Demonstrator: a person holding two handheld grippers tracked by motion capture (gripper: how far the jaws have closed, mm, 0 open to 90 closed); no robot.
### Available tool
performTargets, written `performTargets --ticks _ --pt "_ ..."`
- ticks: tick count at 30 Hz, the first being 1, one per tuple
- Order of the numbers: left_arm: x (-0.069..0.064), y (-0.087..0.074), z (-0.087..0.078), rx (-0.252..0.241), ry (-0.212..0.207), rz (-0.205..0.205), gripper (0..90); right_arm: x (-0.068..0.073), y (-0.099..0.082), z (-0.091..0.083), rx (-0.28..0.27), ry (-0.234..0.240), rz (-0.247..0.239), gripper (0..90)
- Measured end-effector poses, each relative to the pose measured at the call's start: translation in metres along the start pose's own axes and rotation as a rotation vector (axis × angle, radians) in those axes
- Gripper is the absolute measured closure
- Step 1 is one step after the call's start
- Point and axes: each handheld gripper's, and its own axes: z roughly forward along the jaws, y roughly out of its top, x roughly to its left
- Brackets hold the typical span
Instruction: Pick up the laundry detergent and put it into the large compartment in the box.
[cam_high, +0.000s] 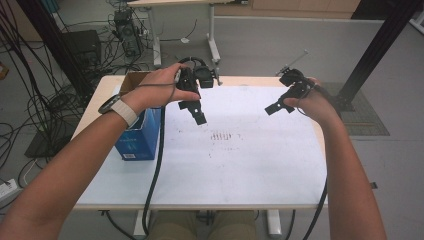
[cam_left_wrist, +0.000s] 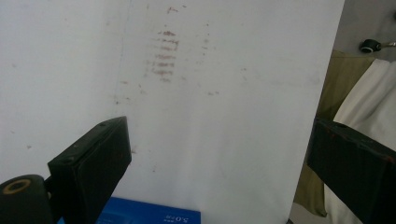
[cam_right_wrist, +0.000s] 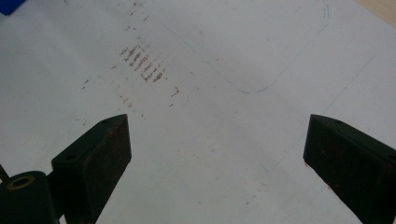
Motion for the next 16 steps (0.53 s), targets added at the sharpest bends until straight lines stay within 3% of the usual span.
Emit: performTargets --ticks 16 --pt "-0.0003 0.0006 -0.0008 0.000 0.003 -0.014 6.9 0.0004 -0.0051 -0.0014 -0.009 -0.001 0.002 7.6"
